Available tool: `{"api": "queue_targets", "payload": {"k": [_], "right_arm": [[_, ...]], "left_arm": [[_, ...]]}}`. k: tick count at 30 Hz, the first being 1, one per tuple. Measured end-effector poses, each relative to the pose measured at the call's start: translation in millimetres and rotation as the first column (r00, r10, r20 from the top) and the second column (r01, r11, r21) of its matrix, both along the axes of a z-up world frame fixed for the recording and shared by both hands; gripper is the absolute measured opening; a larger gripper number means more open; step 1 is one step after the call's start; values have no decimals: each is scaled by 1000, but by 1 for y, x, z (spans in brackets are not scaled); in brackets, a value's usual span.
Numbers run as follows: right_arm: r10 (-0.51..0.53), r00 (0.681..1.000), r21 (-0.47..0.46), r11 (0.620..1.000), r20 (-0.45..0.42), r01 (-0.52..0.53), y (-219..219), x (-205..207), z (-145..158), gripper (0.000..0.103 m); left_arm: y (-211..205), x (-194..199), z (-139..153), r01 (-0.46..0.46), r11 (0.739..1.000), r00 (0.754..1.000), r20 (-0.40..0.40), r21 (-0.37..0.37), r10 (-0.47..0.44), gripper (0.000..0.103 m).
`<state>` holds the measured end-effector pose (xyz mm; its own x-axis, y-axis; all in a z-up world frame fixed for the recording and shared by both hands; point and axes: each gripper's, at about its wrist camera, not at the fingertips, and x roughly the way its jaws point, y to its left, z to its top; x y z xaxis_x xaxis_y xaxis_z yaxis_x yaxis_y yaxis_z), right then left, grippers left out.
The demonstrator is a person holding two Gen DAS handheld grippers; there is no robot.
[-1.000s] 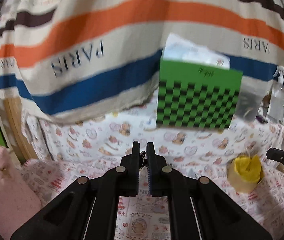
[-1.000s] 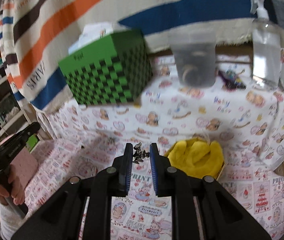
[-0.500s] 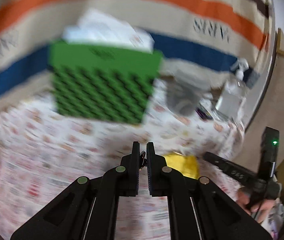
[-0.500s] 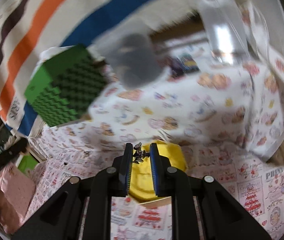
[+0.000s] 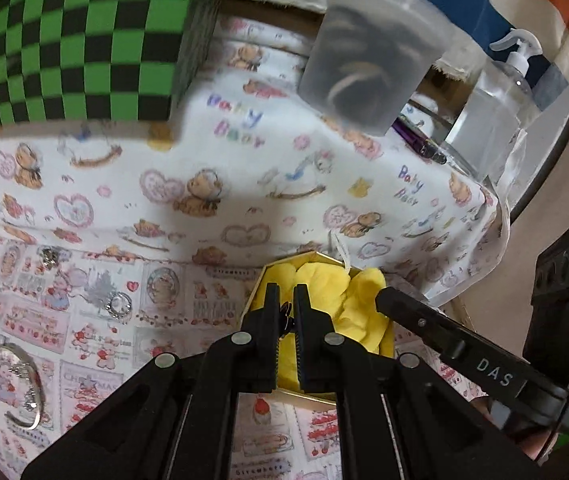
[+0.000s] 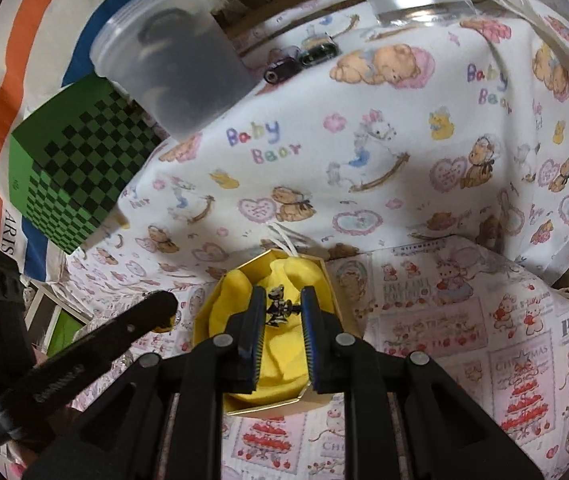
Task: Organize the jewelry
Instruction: 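Open both tools over the yellow box, dropping both earrings inside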
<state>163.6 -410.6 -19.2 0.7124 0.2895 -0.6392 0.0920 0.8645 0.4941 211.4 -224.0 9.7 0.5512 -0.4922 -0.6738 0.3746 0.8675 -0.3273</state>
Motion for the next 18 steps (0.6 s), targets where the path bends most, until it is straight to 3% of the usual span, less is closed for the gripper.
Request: {"api": "queue_targets", "payload": {"k": [4,6,8,9,11,12,14,16,18], "right_arm": [[4,1000,1,1000,0,-4,0,1,-1,17],[5,1000,7,1000,6,-5,-1,1,0,23],[-6,1000,13,1000,17,6,-3,-1,2,40],[-11,1000,17,1000,23,11,-6,-3,4,43],[-21,999,21,1000,36,21,-8,-6,8,46],[-22,999,27,999,43,21,-10,-8,9,48],[-27,998,34,999,56,25,-12,-10,13,50],[-35,998,10,999,61,34,-11,-12,17,52],[-36,996,-22,999,76,37,-6,-14,22,56]], "left_arm": [[-1,6,-5,16,1000,1000,-18,-27,-16,6],[-4,7,-4,31,998,999,-26,-46,-32,6],[-6,7,-1,43,997,999,-16,-61,-44,6],[-5,7,1,45,996,999,-7,-82,-46,8],[2,6,8,34,995,999,13,-92,-33,19],[5,5,12,31,996,999,20,-89,-30,26],[12,-1,24,14,999,998,60,-46,-12,26],[19,-13,37,-5,1000,991,135,7,3,28],[32,-29,52,-45,998,977,212,42,35,37]]}}
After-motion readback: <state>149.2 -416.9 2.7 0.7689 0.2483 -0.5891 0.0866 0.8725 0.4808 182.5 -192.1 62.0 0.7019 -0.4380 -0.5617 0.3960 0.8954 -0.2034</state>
